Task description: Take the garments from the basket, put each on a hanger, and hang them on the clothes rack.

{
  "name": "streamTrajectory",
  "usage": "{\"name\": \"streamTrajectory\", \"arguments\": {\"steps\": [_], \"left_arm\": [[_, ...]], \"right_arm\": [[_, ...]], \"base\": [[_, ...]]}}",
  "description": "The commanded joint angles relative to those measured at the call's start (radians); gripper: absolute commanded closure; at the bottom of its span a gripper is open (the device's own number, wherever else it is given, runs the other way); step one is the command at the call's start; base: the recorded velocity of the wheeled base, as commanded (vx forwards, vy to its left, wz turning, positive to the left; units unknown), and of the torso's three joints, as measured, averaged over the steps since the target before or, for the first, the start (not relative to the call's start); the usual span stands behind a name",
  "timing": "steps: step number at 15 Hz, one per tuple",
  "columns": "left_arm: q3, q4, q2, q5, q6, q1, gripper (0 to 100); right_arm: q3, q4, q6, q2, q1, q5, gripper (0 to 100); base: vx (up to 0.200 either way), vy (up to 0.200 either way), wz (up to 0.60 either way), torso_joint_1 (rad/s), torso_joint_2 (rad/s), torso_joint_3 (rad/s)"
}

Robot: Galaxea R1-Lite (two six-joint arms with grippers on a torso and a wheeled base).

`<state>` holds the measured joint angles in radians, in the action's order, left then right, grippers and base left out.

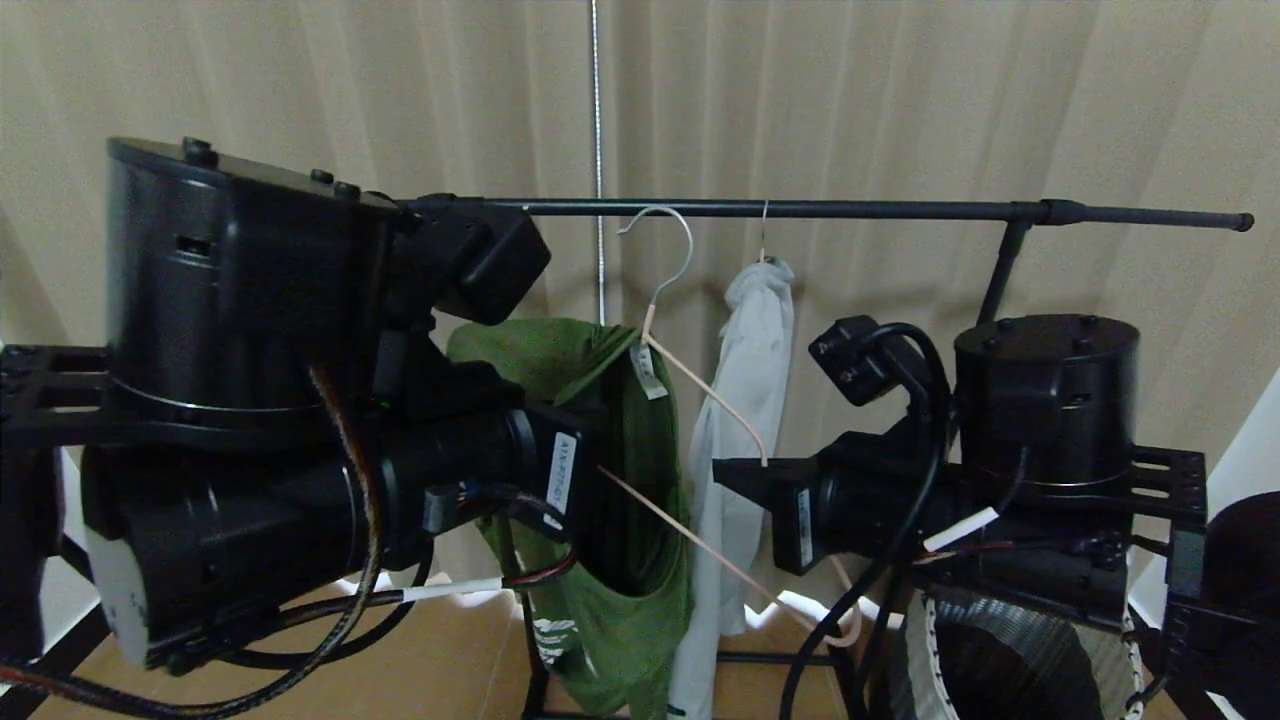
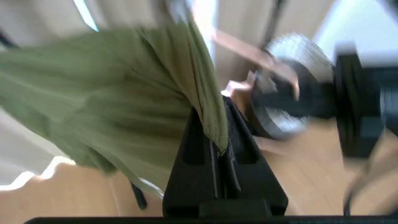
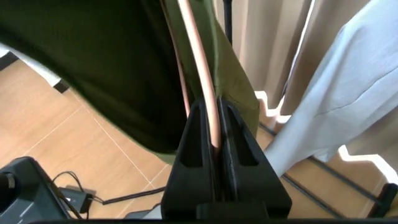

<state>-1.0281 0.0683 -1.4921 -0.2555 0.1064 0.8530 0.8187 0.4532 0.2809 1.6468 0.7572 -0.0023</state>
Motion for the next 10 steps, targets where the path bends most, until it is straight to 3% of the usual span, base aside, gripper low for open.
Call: {"name": "streamTrajectory", "arguments": {"steps": [1,2,6,8,10], "left_arm": [[0.051,-0.001,0.055,0.005,-0.008,-0.005,100],[0.063,0.002,0.059,0.005,-0.014,-0.005,0],[0.103,0.024,0.070,0.004,-0.043,-0.005,0],[0.169,0.117,0.090,0.002,-0.086,-0.020,0],[0.278,0.277,0.102,0.002,-0.208,-0.095,0]], "right_arm": [[-0.052,0.001,-0.020,-0.090,0.001,0.001,100],[-0.066,0.001,-0.023,-0.107,0.001,0.001,100],[-0.096,-0.004,-0.046,-0.170,-0.003,0.002,100],[-0.119,-0.013,-0.089,-0.200,-0.021,0.008,100],[-0.153,-0.013,-0.141,-0.228,-0.041,0.012,100]], "base": [[0.000,0.000,0.00,0.000,0.00,0.000],[0.000,0.000,0.00,0.000,0.00,0.000],[0.000,0.000,0.00,0.000,0.00,0.000],[0.000,0.000,0.00,0.000,0.00,0.000],[0.000,0.000,0.00,0.000,0.00,0.000]]}}
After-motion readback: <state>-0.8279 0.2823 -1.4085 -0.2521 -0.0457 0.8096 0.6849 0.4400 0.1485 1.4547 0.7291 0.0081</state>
